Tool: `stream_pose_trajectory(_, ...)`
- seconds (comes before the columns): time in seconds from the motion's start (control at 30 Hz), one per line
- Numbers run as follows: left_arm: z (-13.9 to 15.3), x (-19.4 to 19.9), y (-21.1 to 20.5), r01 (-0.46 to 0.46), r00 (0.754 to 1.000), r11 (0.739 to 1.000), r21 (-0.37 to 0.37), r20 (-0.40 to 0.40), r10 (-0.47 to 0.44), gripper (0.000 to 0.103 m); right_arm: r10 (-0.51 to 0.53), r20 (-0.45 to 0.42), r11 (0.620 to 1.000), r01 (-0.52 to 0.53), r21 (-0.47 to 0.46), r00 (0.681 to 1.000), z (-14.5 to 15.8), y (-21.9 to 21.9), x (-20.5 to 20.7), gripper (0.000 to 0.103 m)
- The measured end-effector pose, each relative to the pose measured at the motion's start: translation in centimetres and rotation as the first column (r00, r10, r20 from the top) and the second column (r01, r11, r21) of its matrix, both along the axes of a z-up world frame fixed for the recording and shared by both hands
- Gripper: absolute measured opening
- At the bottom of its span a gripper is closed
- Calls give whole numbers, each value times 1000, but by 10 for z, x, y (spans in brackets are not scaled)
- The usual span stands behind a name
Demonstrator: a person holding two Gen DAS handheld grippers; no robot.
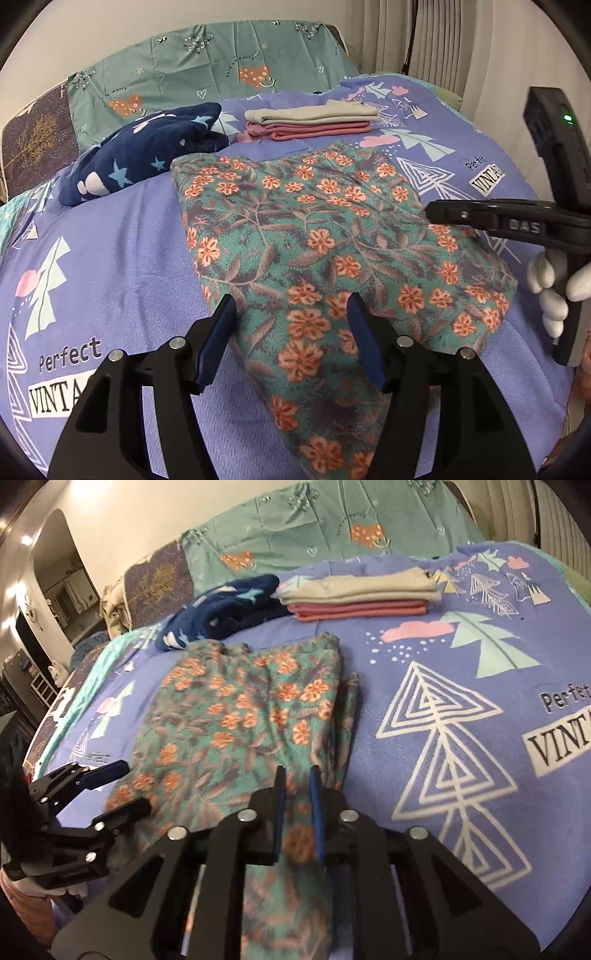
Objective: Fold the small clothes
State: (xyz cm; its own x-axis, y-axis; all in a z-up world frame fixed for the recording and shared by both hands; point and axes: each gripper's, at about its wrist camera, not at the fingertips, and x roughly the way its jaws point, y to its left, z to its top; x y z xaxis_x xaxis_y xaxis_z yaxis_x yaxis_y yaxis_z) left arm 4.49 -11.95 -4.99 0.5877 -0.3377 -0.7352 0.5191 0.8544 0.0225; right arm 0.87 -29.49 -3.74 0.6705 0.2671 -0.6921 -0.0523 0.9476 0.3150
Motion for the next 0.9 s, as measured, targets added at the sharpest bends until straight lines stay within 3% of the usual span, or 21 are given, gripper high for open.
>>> stream_pose_trajectory(0.1, 8, -8, 3, -5, 1000, 1000, -18, 15, 5, 63, 37, 30, 999, -36, -10, 999, 9, 5, -13, 17)
stream_pose_trajectory(0.23, 7, -16, 2, 8, 1000, 1000, 15, 23, -8, 64, 60, 11, 997, -59, -57, 998, 2, 14, -21, 22)
stream_pose_trajectory(0.37, -15, -17, 8, 5, 999, 999, 46, -50, -3, 68, 45, -1, 997, -45, -58, 999, -13, 13, -25, 22)
stream_pose_trajectory(0.43, -22, -20, 14, 1, 997, 1000, 17, -74, 0, 69, 41, 4, 997, -41, -65, 999, -14, 13, -29, 22)
stream_pose_trajectory(0.63, -19, -27, 23, 5, 995, 1000, -17, -102, -7, 69, 43, 4, 998, -42, -42, 999, -11, 8, -35, 25)
stream_pose_trajectory(0.67, -17, -28, 24, 8, 994, 1000, -26, -111, -11, 68, 44, 6, 999, -44, -31, 999, -11, 6, -36, 31)
stream_pose_trajectory(0.7, -15, -27, 25, 8, 993, 999, -33, -116, -12, 68, 45, 8, 999, -45, -9, 999, -9, 3, -38, 45)
stream_pose_trajectory(0.77, -4, -26, 28, 2, 995, 998, -63, -97, -8, 68, 27, 8, 1000, -27, 13, 1000, -5, -2, -39, 58)
stream_pose_trajectory(0.9, 13, -18, 29, 6, 998, 993, -114, -56, -12, 69, 18, 32, 1000, -18, 17, 999, 6, -8, -39, 58)
